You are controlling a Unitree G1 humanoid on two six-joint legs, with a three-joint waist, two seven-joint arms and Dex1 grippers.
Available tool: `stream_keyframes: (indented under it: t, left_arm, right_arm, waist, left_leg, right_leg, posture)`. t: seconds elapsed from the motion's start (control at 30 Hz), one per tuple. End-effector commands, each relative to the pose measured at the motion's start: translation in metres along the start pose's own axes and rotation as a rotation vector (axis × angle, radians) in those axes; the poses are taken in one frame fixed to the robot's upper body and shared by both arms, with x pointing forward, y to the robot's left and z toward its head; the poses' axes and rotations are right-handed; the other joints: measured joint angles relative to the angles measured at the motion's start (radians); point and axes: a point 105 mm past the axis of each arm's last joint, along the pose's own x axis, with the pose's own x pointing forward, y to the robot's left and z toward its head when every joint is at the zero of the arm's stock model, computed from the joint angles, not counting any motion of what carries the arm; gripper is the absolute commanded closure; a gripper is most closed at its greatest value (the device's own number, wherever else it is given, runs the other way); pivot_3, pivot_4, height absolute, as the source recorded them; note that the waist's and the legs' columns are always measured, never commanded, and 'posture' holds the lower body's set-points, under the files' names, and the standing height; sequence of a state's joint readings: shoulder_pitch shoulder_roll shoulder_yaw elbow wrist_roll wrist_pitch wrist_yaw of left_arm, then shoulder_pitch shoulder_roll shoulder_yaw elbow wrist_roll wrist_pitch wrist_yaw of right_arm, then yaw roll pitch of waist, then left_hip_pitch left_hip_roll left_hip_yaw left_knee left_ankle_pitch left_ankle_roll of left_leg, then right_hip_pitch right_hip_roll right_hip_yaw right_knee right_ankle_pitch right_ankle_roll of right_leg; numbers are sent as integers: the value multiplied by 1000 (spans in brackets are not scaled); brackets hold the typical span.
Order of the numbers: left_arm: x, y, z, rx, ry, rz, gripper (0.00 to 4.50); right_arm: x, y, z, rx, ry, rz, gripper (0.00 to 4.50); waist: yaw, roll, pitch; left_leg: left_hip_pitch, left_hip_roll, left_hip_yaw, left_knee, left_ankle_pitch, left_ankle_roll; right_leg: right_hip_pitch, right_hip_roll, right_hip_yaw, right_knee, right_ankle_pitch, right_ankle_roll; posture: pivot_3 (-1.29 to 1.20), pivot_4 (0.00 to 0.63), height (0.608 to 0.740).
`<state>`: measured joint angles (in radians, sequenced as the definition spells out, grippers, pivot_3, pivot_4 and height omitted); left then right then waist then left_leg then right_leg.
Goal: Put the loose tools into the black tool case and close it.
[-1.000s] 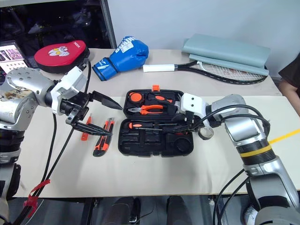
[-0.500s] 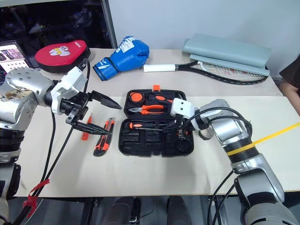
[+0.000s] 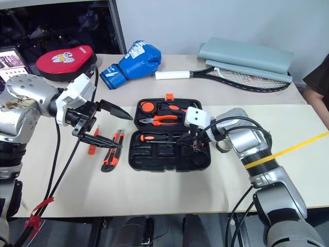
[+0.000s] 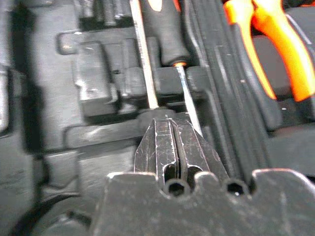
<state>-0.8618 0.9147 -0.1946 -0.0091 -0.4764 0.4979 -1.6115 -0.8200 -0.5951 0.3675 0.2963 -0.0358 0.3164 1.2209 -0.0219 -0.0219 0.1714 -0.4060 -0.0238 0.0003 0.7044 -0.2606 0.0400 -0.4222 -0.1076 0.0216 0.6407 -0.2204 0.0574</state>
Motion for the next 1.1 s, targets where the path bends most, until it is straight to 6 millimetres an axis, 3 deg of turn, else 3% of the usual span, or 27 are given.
stream_keyframes:
  t: [0.03,0.13,0.33,0.47,0.53,0.63,0.73,0.97,1.0,1.1]
  left_arm:
    - [-1,-1,2,35,11,0,0]
    - [0,0,-1,33,13,-1,0]
    - [1,4,-8,12,15,12,0]
    - [-6,7,-12,-41,4,95,0]
    - [-12,7,-18,-95,1,171,0]
    - [-23,3,-31,-180,13,283,0]
    - [-39,-12,-53,-289,54,408,0]
    - [-86,-60,-98,-555,152,726,0]
    - [-93,-69,-106,-587,182,764,0]
    - [-104,-89,-117,-661,244,825,0]
  right_arm:
    - [8,12,10,-4,-27,52,4493]
    - [1,4,21,-13,-66,4,4493]
    - [-40,-9,59,8,-229,-87,4493]
    - [-81,5,84,62,-409,-121,4493]
    - [-95,19,87,78,-447,-131,4493]
    - [-106,40,89,82,-483,-114,3746]
    - [-114,57,95,65,-531,-89,2619]
    - [-126,68,103,29,-586,-41,237]
    - [-126,67,104,28,-590,-42,51]
    - [-124,62,104,28,-601,-47,51]
  waist:
    - [0,0,0]
    - [-7,0,0]
    - [-14,0,0]
    - [-9,0,0]
    - [-2,0,0]
    - [2,0,0]
    - [-3,0,0]
    - [-1,-1,1]
    - [0,-1,1]
    - [4,-1,1]
  left_leg:
    - [0,0,0,0,0,0]
    - [0,0,0,0,0,0]
    - [-2,0,0,0,0,0]
    - [-2,1,-1,0,0,0]
    - [-2,1,-1,-1,0,0]
    - [-2,1,-2,-2,0,1]
    - [-2,2,-1,-3,-1,1]
    - [2,3,-1,-5,0,0]
    - [2,3,0,-5,0,0]
    - [5,4,0,-7,1,-2]
  right_leg:
    - [0,0,0,0,0,0]
    - [-1,0,0,1,0,0]
    - [-2,0,0,3,0,-1]
    - [-2,0,0,2,0,0]
    - [-2,0,-1,2,0,0]
    - [-2,0,-2,1,0,0]
    - [-2,0,-1,0,0,-1]
    - [-1,-1,-1,-2,0,-2]
    - [-1,-1,-1,-3,0,-3]
    - [0,-2,-2,-2,0,-5]
  posture:
    - [0,150,737]
    - [0,150,737]
    - [0,150,737]
    - [0,150,737]
    - [0,150,737]
    - [0,150,737]
    - [0,150,737]
    - [0,150,737]
    - [0,150,737]
    - [0,150,737]
